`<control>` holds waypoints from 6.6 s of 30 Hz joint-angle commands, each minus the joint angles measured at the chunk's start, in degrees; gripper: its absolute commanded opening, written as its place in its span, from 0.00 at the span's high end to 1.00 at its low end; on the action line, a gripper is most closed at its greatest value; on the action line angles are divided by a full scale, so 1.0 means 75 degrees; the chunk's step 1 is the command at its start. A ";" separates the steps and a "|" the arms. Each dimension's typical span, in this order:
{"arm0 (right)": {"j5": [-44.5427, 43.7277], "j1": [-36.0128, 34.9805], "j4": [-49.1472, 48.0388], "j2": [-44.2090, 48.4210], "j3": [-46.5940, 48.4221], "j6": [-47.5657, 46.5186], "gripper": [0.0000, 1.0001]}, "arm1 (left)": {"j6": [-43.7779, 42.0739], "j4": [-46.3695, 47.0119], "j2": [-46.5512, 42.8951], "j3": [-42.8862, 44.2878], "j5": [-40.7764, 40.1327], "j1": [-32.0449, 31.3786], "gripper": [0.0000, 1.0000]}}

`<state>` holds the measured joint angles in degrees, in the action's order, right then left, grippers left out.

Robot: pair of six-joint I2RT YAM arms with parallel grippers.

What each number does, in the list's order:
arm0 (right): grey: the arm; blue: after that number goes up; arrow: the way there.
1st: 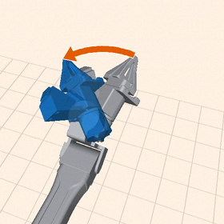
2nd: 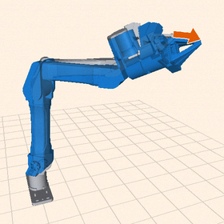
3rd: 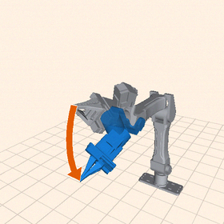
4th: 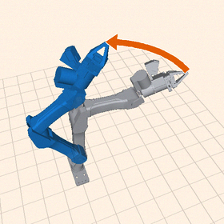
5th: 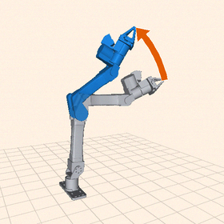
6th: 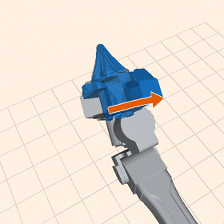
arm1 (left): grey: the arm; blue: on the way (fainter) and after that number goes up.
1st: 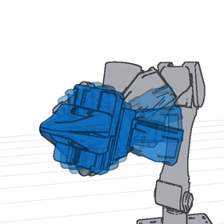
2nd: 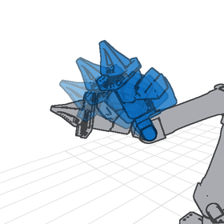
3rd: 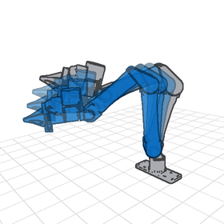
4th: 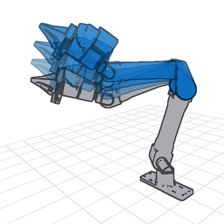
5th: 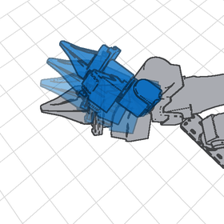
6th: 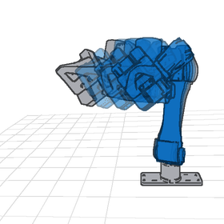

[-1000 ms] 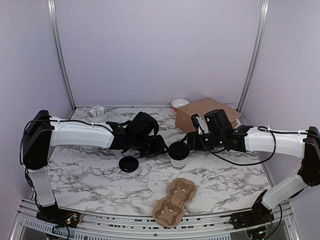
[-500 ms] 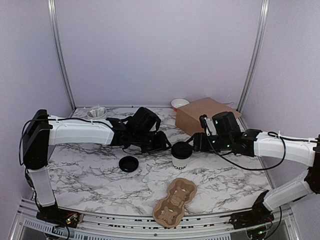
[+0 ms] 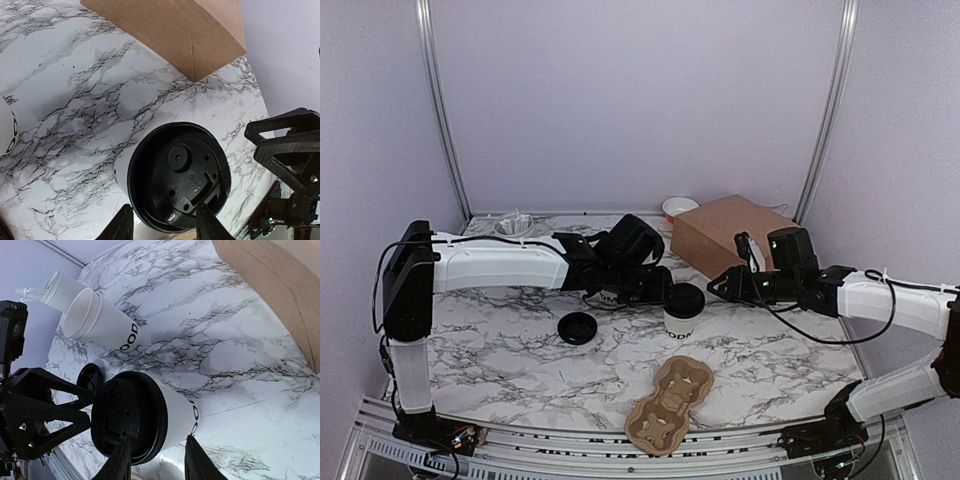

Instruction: Pack the takeout coffee

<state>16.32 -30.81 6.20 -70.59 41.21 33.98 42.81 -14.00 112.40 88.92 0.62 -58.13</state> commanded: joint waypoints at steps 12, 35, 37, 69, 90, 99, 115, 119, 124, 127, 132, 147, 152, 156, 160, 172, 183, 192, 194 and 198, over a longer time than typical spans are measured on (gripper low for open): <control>0.0819 0.0144 -0.0725 -0.0669 -0.0101 -0.0253 0.69 | -0.0362 -0.0875 0.0564 0.0598 -0.0467 -0.0080 0.55; 0.0508 0.0134 -0.0635 -0.1062 -0.0789 -0.0402 0.75 | -0.0300 -0.0918 0.0748 0.0348 -0.0462 -0.0134 0.56; 0.0432 0.0019 -0.0640 -0.1093 -0.1005 -0.0368 0.75 | -0.0283 -0.0917 0.0762 0.0310 -0.0477 -0.0138 0.56; 0.0754 0.0380 -0.0559 -0.1322 0.0634 -0.0338 0.70 | -0.0855 -0.1003 0.0953 0.0495 -0.0248 -0.0139 0.56; 0.1198 0.0394 -0.0544 -0.1897 0.0601 -0.0648 0.64 | -0.0914 -0.0995 0.1039 0.0520 -0.0165 -0.0127 0.56; 0.0904 0.0390 0.0209 -0.2101 -0.0007 -0.1077 0.64 | -0.0915 -0.0998 0.1071 0.0450 -0.0204 -0.0133 0.56; 0.0328 0.0387 0.0895 -0.1240 0.1233 -0.1020 0.61 | -0.1051 -0.1075 0.0648 0.0732 -0.0362 -0.0055 0.56; 0.0151 0.0393 0.0966 -0.1190 0.1348 -0.1042 0.61 | -0.1058 -0.1103 0.0589 0.0864 -0.0319 -0.0007 0.56; 0.0122 0.0371 0.1026 -0.1080 0.1485 -0.1236 0.59 | -0.1054 -0.1102 0.0426 0.0920 -0.0307 0.0013 0.55; -0.0079 0.0206 0.1202 -0.1031 0.1676 -0.1500 0.58 | -0.1003 -0.1110 0.0287 0.0858 -0.0294 0.0016 0.55; -0.0488 -0.0129 0.1530 -0.1058 0.1912 -0.1895 0.57 | -0.0741 -0.0909 -0.0051 0.0562 -0.0223 0.0027 0.54; -0.0882 -0.0529 0.1715 -0.1352 0.1958 -0.2131 0.57 | 0.0087 -0.0067 -0.0310 -0.0406 0.0371 0.0028 0.59; -0.0886 -0.0596 0.1720 -0.1505 0.1930 -0.2162 0.57 | 0.0226 0.0176 -0.0224 -0.0442 0.0549 0.0029 0.59; -0.0875 -0.0644 0.1671 -0.1556 0.1871 -0.2122 0.57 | 0.0297 0.0274 -0.0109 -0.0431 0.0679 0.0028 0.59; -0.0875 -0.0673 0.1641 -0.1569 0.1844 -0.2093 0.57 | 0.0325 0.0279 0.0056 -0.0385 0.0690 0.0039 0.60; -0.0852 -0.0729 0.1560 -0.1569 0.1618 -0.1997 0.58 | 0.0426 0.0270 0.0403 -0.0357 0.0564 0.0084 0.60; -0.0904 -0.0830 0.1396 -0.1497 0.1253 -0.1744 0.61 | 0.1098 0.0493 0.0333 -0.0612 0.0844 0.0324 0.60; -0.1003 -0.0838 0.1228 -0.1344 0.0988 -0.1293 0.62 | 0.1716 0.1204 0.0285 -0.0879 0.1328 0.0432 0.60; -0.1015 -0.0836 0.1204 -0.1306 0.0985 -0.1251 0.62 | 0.1755 0.1219 0.0359 -0.0885 0.1337 0.0427 0.60; -0.1030 -0.0838 0.1213 -0.1323 0.1019 -0.1237 0.62 | 0.1908 0.1300 0.0543 -0.0892 0.1390 0.0436 0.60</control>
<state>8.43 -36.10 12.21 -80.60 49.71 24.05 55.57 -5.87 113.99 83.22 10.39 -55.05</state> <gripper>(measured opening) 0.383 0.398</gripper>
